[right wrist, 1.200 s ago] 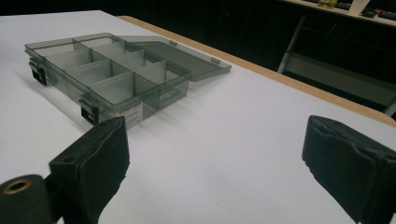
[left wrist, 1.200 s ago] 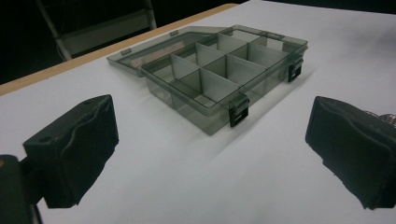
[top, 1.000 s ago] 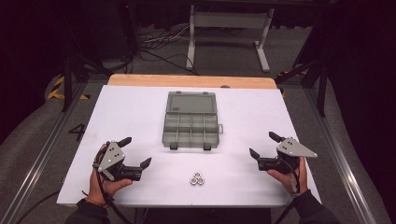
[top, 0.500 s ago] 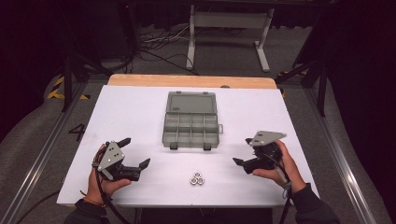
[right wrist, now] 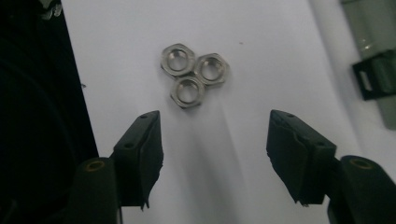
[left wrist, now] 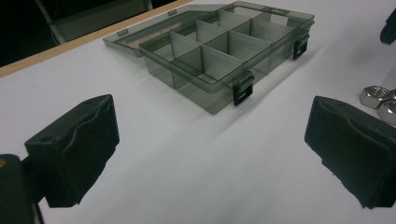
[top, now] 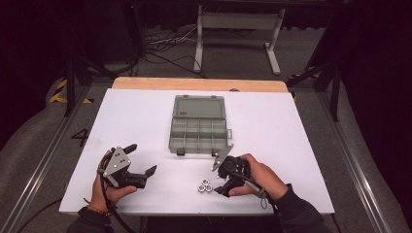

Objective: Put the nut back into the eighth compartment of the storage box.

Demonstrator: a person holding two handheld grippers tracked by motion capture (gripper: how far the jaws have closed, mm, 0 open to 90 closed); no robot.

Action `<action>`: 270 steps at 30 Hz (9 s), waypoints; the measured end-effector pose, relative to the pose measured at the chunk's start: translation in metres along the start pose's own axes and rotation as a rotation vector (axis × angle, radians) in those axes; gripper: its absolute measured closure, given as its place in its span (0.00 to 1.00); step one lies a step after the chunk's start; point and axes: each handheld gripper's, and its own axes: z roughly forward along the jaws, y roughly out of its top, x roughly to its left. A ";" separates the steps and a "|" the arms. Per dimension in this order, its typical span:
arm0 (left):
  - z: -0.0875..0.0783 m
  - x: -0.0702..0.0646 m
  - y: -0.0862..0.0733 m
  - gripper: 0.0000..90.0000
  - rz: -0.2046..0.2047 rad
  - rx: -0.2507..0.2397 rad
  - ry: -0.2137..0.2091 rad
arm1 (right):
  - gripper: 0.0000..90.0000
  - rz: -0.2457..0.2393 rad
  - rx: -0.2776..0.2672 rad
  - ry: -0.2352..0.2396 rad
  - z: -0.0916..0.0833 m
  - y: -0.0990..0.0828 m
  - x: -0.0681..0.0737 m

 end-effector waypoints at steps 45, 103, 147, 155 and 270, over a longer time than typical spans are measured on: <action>0.001 -0.001 0.001 0.04 0.003 -0.010 0.000 | 0.78 -0.039 0.012 -0.017 0.000 0.009 -0.014; -0.001 0.000 0.000 0.04 0.004 -0.029 -0.016 | 0.78 0.139 0.053 -0.110 -0.010 0.040 -0.121; 0.000 -0.001 0.000 0.04 0.013 -0.012 -0.028 | 0.51 0.133 -0.209 -0.158 -0.028 0.003 -0.086; -0.001 0.000 0.000 0.04 0.015 -0.012 -0.010 | 0.47 0.049 -0.221 -0.128 -0.029 0.006 -0.058; -0.003 -0.001 0.001 0.03 0.005 -0.024 -0.010 | 0.78 0.113 -0.006 -0.131 -0.022 0.023 -0.109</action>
